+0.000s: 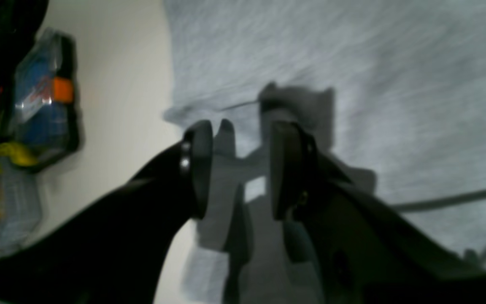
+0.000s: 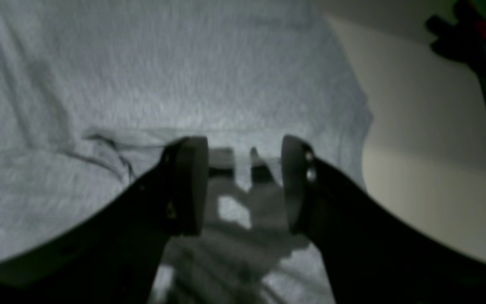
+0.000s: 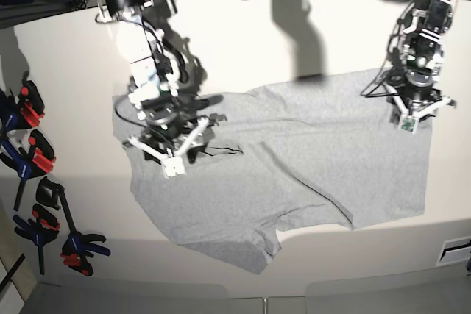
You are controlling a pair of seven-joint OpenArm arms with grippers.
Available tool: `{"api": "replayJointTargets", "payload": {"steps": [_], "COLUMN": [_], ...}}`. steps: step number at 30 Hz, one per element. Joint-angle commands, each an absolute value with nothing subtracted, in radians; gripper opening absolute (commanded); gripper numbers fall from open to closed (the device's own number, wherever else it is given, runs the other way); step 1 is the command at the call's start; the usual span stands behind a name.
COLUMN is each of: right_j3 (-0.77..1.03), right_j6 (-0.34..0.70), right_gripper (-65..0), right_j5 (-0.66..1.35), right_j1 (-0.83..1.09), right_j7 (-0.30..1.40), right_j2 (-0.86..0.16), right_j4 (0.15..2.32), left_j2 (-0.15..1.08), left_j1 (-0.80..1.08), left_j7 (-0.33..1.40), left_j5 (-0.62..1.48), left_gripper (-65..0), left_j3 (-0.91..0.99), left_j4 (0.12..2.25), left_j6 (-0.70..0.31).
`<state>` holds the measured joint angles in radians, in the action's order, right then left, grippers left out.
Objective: Fold the T-shirt properly
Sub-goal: 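Release the shirt and move both grippers back to the collar edge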
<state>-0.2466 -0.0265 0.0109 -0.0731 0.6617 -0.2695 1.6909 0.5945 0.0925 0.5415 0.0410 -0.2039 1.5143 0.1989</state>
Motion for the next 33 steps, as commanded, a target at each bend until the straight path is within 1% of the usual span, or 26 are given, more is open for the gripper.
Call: {"api": "replayJointTargets", "payload": {"steps": [1,4,9,12,15,18,20,27,33], "right_j3": [-0.222,-0.160,-0.069,-0.047,-0.047,-0.047,-0.047,-0.046,-0.045], "right_j6": [-0.009,0.065,0.138,0.191,0.228,0.231,0.232,0.224,0.185], "right_gripper": [-38.8,-38.8,-38.8,-38.7,-38.7,-38.7,-38.7,-38.7,-38.7], "right_j5": [0.039,0.090,0.090,0.089,0.086,0.081,0.082,0.049,0.001], "right_j1": [-0.078,-0.032,0.003,0.003,0.002,0.004,0.017,0.149,0.273], "right_j7": [0.633,0.607,0.561,0.560,0.559,0.561,0.572,0.600,0.611], "right_j2": [-0.274,-0.274,-0.274,-0.274,-0.274,-0.274,-0.274,-0.275,-0.274], "right_j4": [1.719,1.699,1.599,1.530,1.446,1.378,1.380,1.560,1.654], "left_j2": [0.600,0.564,0.546,0.546,0.543,0.544,0.544,0.544,0.543], "left_j1": [0.080,0.080,0.085,0.094,0.113,0.140,0.172,0.286,0.352], "left_j7": [0.523,0.525,0.593,0.610,0.609,0.618,0.629,0.632,0.633], "left_j5": [0.028,0.028,0.040,0.105,0.125,0.103,0.070,0.049,0.049], "left_gripper": [-43.9,-43.9,-43.9,-43.9,-43.9,-43.9,-43.9,-43.9,-43.9], "left_j3": [-0.197,-0.197,-0.197,-0.197,-0.197,-0.197,-0.197,-0.197,-0.195], "left_j4": [1.534,1.535,1.535,1.535,1.535,1.534,1.534,1.534,1.534], "left_j6": [0.210,0.210,0.210,0.209,0.208,0.207,0.208,0.209,0.209]}}
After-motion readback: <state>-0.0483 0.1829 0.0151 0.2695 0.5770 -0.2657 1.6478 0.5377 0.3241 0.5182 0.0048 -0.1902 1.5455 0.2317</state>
